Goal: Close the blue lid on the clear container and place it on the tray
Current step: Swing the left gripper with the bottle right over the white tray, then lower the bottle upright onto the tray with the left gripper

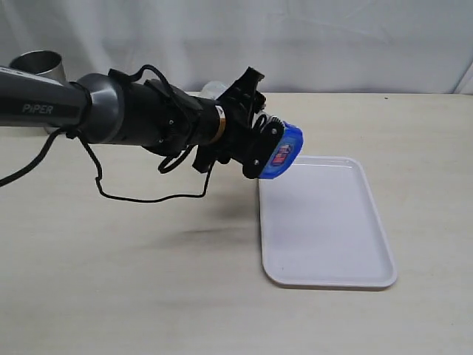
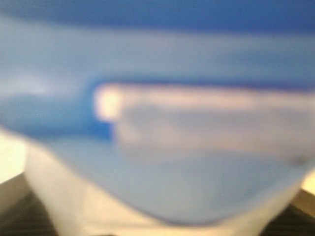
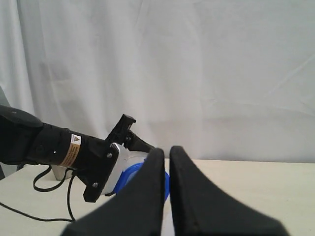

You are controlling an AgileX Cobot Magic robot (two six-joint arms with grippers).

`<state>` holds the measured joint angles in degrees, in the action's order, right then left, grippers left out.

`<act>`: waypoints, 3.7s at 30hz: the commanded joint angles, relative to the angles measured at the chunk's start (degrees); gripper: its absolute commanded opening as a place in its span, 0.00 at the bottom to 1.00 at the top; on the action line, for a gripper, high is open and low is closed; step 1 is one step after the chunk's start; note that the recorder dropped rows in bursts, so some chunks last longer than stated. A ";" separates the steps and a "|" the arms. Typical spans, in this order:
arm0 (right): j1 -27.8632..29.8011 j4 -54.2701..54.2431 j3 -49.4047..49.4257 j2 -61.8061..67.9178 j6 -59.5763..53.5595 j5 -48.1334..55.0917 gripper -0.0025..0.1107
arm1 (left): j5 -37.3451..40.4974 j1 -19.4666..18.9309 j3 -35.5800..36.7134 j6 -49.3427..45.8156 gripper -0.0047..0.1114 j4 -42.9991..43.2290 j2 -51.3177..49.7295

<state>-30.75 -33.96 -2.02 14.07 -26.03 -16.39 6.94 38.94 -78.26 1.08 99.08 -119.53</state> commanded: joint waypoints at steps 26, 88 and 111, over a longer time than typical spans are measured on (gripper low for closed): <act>-0.06 0.14 0.89 -0.21 1.35 0.16 0.06 | 19.49 9.43 -2.03 -22.43 0.04 0.87 0.09; -0.06 0.14 0.89 -0.21 1.24 1.50 0.06 | -56.94 -0.21 -10.52 35.14 0.04 -44.48 -21.81; -0.06 0.14 1.12 -0.21 1.24 1.61 0.06 | -55.23 -0.32 -10.52 34.15 0.92 -45.57 -21.59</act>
<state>-30.75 -33.96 -1.25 14.07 -24.83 -14.96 -48.62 38.56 -88.43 35.42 53.90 -141.73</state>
